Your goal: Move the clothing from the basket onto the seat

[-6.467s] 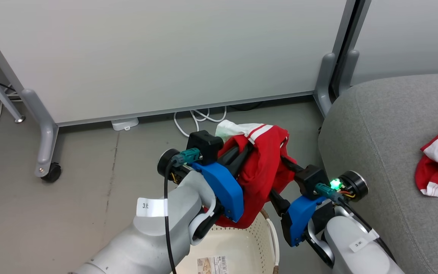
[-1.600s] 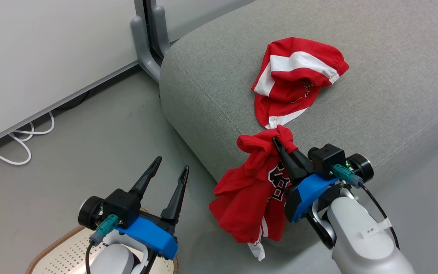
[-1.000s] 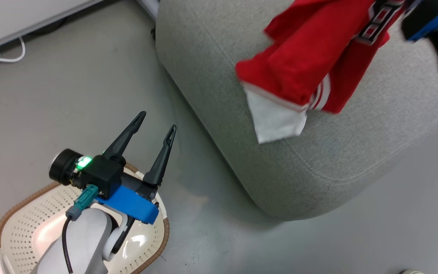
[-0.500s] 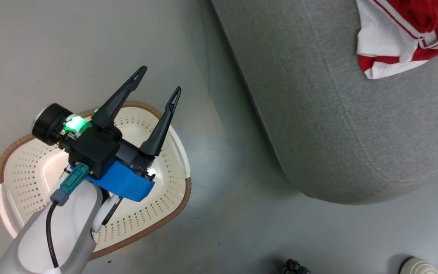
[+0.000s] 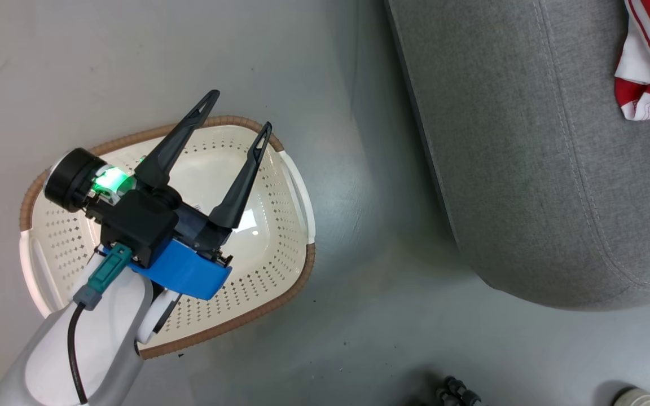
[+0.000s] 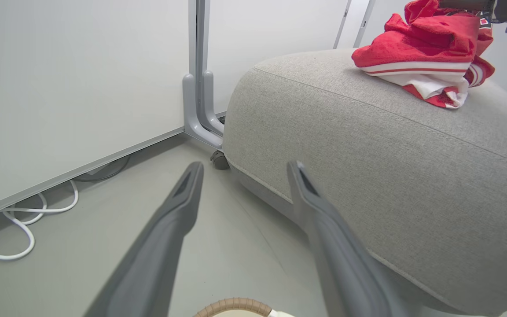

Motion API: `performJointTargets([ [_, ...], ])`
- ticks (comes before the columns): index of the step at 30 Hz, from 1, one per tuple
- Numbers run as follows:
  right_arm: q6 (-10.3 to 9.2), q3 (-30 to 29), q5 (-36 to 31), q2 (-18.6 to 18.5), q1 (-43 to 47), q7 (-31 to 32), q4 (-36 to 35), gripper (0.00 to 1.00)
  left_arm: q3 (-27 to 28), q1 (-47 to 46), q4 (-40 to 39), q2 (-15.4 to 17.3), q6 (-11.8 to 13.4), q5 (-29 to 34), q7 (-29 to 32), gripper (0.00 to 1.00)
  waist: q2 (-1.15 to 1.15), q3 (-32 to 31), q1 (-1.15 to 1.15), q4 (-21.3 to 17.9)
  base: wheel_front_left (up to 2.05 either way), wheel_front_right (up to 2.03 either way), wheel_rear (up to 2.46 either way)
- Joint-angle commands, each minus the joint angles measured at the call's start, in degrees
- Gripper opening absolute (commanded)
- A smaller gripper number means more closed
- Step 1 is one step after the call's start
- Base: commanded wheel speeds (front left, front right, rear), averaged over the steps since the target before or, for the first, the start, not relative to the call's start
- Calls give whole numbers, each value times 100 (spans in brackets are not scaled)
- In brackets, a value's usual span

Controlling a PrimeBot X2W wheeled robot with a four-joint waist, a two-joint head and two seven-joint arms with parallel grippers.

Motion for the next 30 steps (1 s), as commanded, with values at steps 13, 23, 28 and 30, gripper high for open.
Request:
performJointTargets([
  [13,-1,200,-200,131,21,-225,341,100,-15,137,94,-49,67,-94,-51,100,0,-382,-1,-2,0,0,0],
  [23,-1,463,-215,72,617,-273,-55,100,71,347,335,-398,37,-225,-85,100,0,-1059,-1,150,0,0,0],
  [28,-1,710,-187,119,1153,-232,-549,100,328,706,430,-629,0,-288,-87,100,0,-1625,-1,237,0,0,0],
  [30,-1,837,-138,154,1409,-163,-803,100,445,880,472,-744,-25,-293,-88,100,0,-1892,-1,287,0,0,0],
])
